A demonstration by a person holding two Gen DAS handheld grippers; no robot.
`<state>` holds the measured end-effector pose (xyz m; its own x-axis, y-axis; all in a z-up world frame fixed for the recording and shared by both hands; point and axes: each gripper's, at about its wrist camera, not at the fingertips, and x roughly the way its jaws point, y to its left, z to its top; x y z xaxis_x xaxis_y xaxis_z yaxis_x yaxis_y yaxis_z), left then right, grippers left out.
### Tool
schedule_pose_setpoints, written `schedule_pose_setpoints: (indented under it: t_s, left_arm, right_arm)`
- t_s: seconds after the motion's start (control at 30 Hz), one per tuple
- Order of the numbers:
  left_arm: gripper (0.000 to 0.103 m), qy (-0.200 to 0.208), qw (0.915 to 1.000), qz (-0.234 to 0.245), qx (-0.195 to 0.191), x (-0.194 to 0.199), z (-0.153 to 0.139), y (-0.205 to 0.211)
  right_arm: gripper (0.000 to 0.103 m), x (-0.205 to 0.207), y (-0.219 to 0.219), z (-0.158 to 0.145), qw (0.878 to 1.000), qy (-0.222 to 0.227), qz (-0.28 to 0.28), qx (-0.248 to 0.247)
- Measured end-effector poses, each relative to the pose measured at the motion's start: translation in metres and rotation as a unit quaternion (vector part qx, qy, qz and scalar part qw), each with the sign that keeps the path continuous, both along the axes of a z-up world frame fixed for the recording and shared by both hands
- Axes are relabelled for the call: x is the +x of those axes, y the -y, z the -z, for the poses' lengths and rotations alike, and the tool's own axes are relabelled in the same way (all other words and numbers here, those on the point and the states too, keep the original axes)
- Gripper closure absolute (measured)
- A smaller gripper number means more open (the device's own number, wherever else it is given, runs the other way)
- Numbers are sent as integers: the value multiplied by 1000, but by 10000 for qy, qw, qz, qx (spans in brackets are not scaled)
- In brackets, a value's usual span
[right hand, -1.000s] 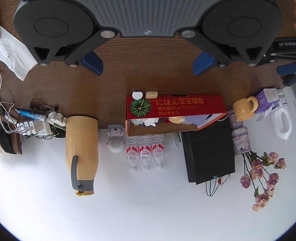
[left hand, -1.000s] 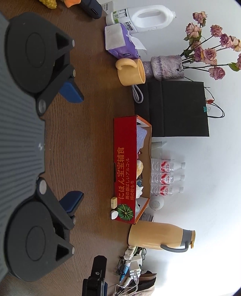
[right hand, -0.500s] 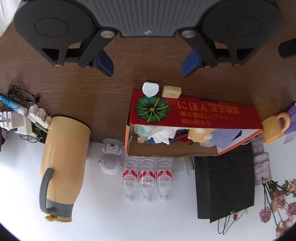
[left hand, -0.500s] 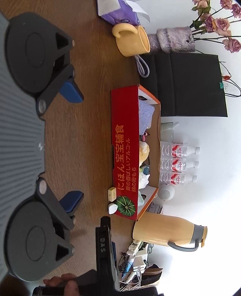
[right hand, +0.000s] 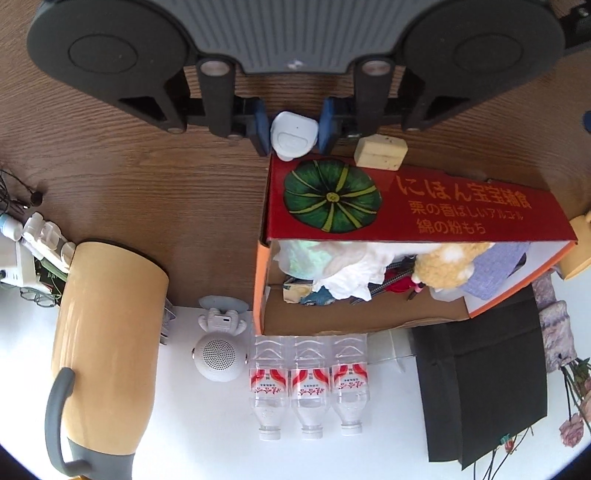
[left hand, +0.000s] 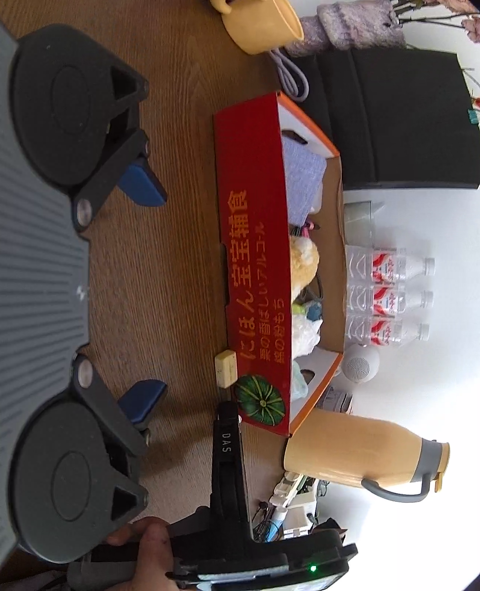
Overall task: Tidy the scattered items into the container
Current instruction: 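Grasp the yellow block with the left gripper while the right grasps the white cap, then carry the yellow block and white cap up over the cardboard box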
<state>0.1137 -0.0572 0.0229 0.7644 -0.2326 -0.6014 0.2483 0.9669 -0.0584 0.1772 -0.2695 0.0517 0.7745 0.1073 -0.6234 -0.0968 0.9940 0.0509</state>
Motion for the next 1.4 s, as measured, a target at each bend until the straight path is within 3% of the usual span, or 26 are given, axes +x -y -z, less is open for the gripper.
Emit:
schedule_pose_setpoints:
  t_s: [0.17, 0.37, 0.57, 0.7, 0.8, 1.0, 1.13, 1.4]
  left_arm:
    - [25, -147, 9997, 191, 26, 37, 0, 36]
    - [27, -311, 9992, 231, 137, 78, 7, 80]
    - [69, -108, 9991, -31, 415, 83, 16, 99]
    - [70, -58, 9991, -202, 363, 67, 13, 89]
    - [70, 269, 9983, -306, 405, 39, 0, 73]
    - [70, 896, 9893, -997, 568, -24, -28, 12]
    - [70, 992, 9844, -1373, 469, -56, -42, -28]
    - [70, 1438, 9782, -1462, 318, -122, -51, -58]
  right_arm:
    - [76, -16, 33, -9, 9987, 227, 296, 360]
    - [76, -30, 57, -14, 9952, 470, 409, 754]
    - [76, -32, 64, -20, 9927, 551, 380, 1007]
    - [76, -35, 58, -21, 9930, 555, 249, 1014]
    - [76, -37, 51, -21, 9935, 557, 98, 987]
    - [76, -46, 15, -22, 9958, 565, -439, 568]
    - [76, -61, -15, -25, 9929, 588, -930, 442]
    - [76, -159, -55, -54, 9858, 1165, -1161, 353]
